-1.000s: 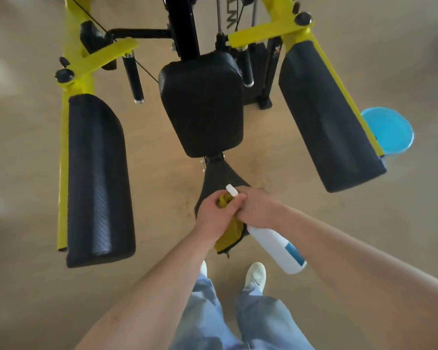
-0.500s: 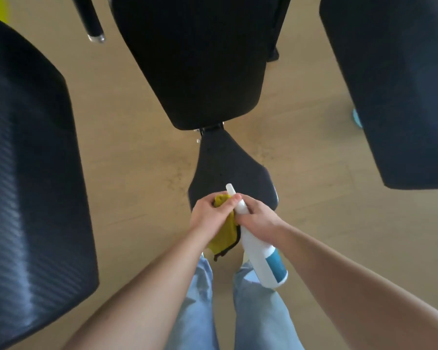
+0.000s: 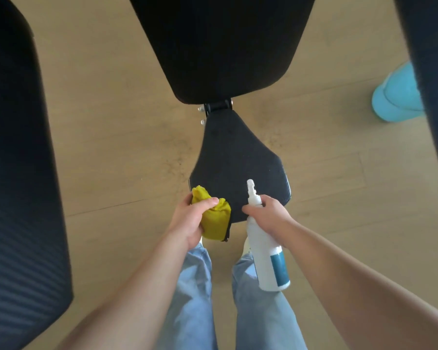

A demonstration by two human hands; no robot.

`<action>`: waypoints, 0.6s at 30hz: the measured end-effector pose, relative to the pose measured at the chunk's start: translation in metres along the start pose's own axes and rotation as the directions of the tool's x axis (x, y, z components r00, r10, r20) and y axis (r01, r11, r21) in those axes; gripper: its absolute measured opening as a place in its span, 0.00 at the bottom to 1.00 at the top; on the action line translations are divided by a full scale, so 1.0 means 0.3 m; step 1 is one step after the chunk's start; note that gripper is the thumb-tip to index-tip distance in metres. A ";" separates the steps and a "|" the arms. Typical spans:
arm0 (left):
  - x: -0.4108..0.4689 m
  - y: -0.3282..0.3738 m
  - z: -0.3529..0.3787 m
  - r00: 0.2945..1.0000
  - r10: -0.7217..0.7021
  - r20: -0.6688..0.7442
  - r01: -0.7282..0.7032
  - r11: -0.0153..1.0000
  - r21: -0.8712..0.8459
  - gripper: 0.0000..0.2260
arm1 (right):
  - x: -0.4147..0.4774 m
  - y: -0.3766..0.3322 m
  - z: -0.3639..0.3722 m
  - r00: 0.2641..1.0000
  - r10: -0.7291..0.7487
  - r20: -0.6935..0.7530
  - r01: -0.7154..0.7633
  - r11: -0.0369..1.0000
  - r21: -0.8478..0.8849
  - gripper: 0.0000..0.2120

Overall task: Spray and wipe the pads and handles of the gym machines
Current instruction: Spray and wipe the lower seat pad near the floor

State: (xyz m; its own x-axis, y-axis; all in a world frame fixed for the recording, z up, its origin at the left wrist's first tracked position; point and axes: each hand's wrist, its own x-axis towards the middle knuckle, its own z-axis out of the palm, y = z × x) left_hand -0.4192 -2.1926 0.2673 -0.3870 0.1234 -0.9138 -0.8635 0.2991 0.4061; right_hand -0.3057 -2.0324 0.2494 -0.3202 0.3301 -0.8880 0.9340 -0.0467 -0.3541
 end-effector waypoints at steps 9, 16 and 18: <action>-0.017 -0.057 -0.019 0.954 -0.031 -0.297 -0.059 0.955 -0.292 0.07 | -0.053 0.078 0.135 0.981 -0.033 0.189 0.051 0.995 -0.090 0.10; -0.027 -0.057 -0.011 0.977 -0.083 -0.194 0.019 0.950 -0.312 0.12 | -0.071 0.174 0.113 0.999 0.030 0.024 -0.032 0.996 0.080 0.11; -0.034 -0.055 0.000 0.984 -0.085 -0.158 0.036 0.956 -0.290 0.14 | -0.073 0.199 0.072 0.998 0.059 -0.035 -0.053 0.988 0.146 0.11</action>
State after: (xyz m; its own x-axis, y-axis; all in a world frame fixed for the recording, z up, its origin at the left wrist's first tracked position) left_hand -0.4011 -2.1988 0.2700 -0.3588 -0.0535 -0.9319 -0.9334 0.0159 0.3585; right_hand -0.2463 -2.0628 0.2413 -0.2589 0.3599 -0.8963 0.9164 -0.2017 -0.3457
